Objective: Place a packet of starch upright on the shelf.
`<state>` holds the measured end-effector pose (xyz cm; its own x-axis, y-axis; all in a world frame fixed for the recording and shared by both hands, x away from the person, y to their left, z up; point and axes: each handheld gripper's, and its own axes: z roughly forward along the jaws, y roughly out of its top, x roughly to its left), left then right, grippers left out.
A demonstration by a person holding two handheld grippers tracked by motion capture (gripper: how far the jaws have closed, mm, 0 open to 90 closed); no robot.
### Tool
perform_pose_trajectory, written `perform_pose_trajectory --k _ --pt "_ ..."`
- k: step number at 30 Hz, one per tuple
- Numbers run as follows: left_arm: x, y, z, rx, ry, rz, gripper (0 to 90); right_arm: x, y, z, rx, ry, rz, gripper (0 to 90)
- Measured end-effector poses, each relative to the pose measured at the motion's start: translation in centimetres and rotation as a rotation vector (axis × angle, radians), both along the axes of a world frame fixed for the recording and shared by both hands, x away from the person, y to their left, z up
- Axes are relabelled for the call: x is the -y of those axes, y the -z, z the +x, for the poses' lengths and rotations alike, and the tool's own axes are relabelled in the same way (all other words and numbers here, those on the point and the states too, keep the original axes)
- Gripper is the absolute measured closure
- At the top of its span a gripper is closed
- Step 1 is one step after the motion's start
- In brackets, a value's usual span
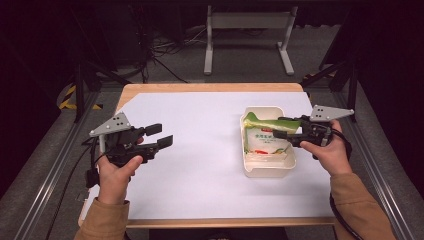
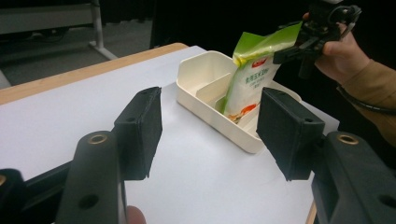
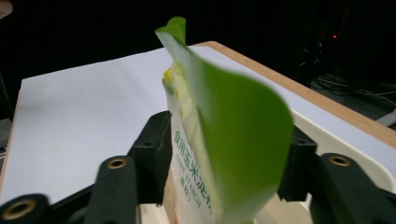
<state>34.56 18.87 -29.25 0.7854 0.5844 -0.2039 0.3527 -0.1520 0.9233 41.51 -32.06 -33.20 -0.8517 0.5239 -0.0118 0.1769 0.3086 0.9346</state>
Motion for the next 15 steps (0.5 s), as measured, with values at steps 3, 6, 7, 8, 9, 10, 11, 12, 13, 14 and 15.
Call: perform_pose_trajectory --k 3,6,7,8,9,10,11,12,13,14,15 --pt "-0.2 0.1 -0.2 0.002 -0.007 0.008 40.4 0.0 -0.5 -0.1 0.015 0.010 0.010 36.3" --pt "-0.7 0.3 -0.6 0.003 -0.018 0.017 40.1 0.2 -1.3 -0.5 0.037 0.022 0.037 31.8" --pt "-0.9 0.3 -0.6 0.003 -0.020 0.021 40.0 0.3 -1.6 -0.6 0.044 0.029 0.040 30.9" --pt "-1.1 0.4 -0.7 0.001 -0.026 0.017 40.0 0.5 -1.8 -0.8 0.048 0.032 0.043 30.4" --pt "-1.3 0.4 -0.7 0.002 -0.029 0.017 40.0 0.6 -2.1 -1.0 0.052 0.034 0.047 30.3" --pt "-1.4 0.4 -0.8 0.002 -0.034 0.015 40.0 0.7 -2.3 -1.2 0.056 0.038 0.047 30.3" --pt "-1.5 0.4 -0.9 -0.002 -0.036 0.017 39.9 0.9 -2.4 -1.4 0.060 0.042 0.046 30.2" --pt "-1.5 0.5 -0.9 0.008 -0.037 0.024 39.8 1.0 -2.6 -1.6 0.064 0.044 0.047 30.0" --pt "-1.6 0.5 -1.0 0.006 -0.041 0.021 39.7 1.2 -2.7 -1.8 0.065 0.048 0.049 29.9" --pt "-1.6 0.5 -1.0 0.004 -0.043 0.026 39.6 1.4 -2.9 -2.0 0.070 0.054 0.049 29.9" --pt "-1.7 0.6 -1.1 0.006 -0.044 0.024 39.6 1.6 -3.0 -2.2 0.071 0.063 0.045 29.8"
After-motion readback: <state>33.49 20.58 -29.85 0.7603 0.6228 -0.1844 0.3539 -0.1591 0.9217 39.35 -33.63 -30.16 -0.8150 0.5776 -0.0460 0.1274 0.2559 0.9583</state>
